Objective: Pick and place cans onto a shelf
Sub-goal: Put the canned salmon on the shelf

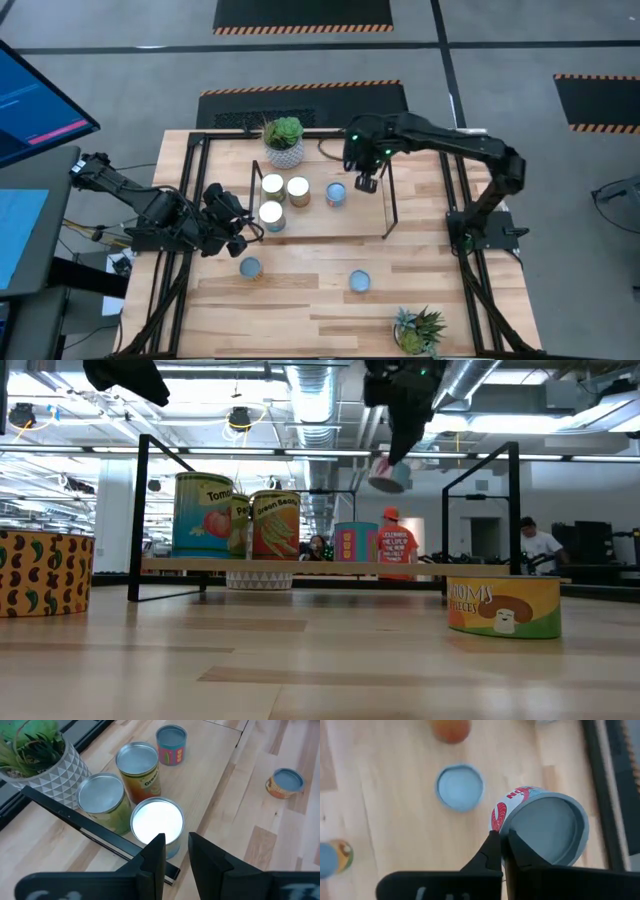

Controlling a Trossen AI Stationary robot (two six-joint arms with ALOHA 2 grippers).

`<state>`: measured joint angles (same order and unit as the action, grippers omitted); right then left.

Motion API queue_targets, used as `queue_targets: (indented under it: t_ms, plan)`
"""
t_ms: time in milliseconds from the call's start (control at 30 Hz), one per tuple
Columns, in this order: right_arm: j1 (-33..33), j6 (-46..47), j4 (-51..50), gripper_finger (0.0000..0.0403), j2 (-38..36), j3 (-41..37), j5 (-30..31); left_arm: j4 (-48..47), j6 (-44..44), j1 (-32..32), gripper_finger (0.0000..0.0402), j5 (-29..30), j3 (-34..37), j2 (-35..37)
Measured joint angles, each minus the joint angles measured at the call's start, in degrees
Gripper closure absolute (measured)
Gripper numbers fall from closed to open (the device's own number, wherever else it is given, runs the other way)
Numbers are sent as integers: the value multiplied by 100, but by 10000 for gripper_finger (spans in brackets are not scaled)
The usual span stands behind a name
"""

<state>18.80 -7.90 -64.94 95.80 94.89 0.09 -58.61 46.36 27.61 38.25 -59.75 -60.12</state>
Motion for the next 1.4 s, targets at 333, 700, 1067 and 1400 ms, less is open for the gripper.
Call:
queue_targets:
  t_ms: [333, 700, 1067, 1400]
  plan:
    - [-139, -25, -520, 398, 948, 3, 4, 0, 126, 0, 329, 3, 0, 2]
    - [-198, 733, -823, 398, 1269, -2, 84, 0, 134, 0, 329, 4, 0, 2]
    - [-439, 1306, -797, 398, 1269, -2, 163, 0, 141, -1, 329, 6, 0, 2]
    - [-760, 1012, -822, 397, 1342, -46, 413, 2, 143, 1, 329, 6, 0, 2]
